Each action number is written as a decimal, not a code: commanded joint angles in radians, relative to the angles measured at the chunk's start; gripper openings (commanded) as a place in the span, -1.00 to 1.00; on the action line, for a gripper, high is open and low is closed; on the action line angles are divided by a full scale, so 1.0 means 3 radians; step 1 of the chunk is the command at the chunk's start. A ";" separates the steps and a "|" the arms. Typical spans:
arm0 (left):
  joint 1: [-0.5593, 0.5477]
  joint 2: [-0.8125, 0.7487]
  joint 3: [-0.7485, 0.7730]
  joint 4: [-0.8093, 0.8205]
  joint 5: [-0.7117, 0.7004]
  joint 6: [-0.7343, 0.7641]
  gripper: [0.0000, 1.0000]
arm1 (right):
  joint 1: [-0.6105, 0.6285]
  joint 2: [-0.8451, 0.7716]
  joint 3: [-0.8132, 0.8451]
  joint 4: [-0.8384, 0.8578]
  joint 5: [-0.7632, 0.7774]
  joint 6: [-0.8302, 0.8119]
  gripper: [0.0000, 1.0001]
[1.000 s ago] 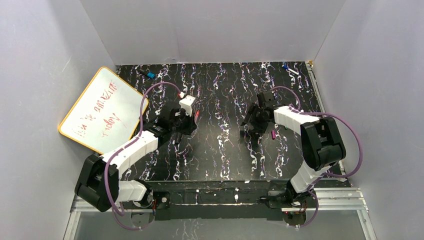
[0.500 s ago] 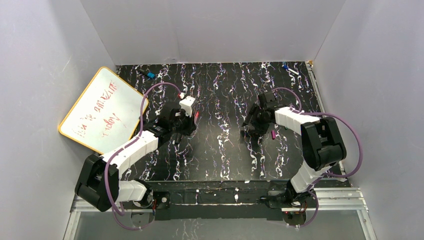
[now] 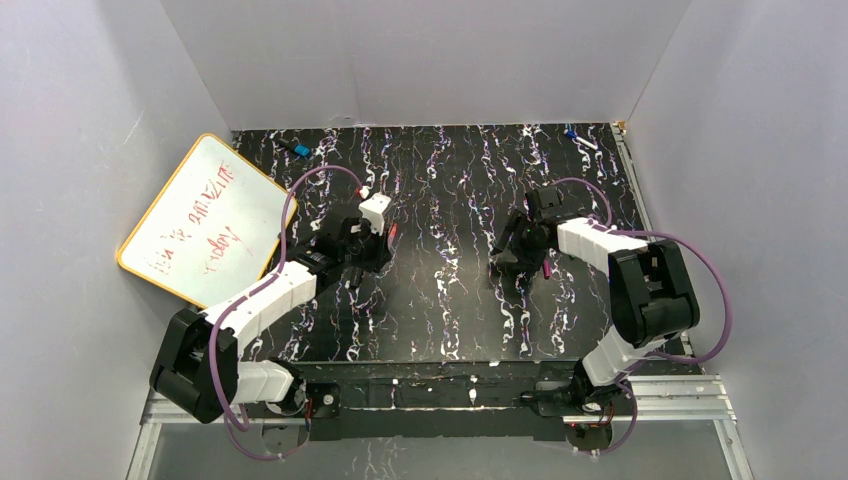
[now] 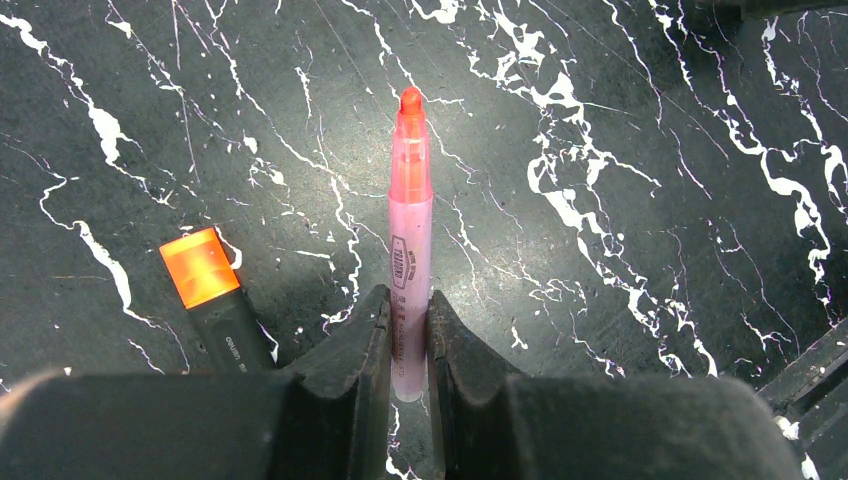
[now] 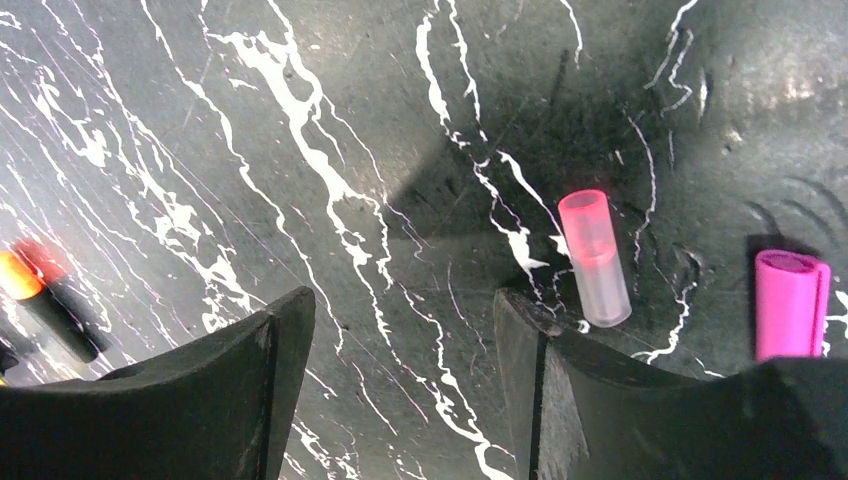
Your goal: Insert the pens into the pen caps
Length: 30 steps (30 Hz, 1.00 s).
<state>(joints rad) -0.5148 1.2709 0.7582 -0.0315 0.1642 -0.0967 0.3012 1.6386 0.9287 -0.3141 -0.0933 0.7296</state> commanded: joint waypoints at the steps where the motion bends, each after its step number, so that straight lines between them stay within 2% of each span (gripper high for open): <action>1: -0.0007 -0.0043 0.0004 -0.0058 -0.0025 0.0040 -1.00 | -0.0016 -0.0136 -0.0087 -0.0095 0.0017 -0.0056 0.49; 30: -0.0007 -0.0046 0.0003 -0.0069 -0.0026 0.0041 -1.00 | -0.0610 -0.0236 -0.0147 -0.0231 0.0007 -0.0281 0.54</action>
<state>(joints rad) -0.5148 1.2709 0.7582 -0.0319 0.1638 -0.0963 0.1410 1.5986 0.8967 -0.3618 -0.0929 0.6739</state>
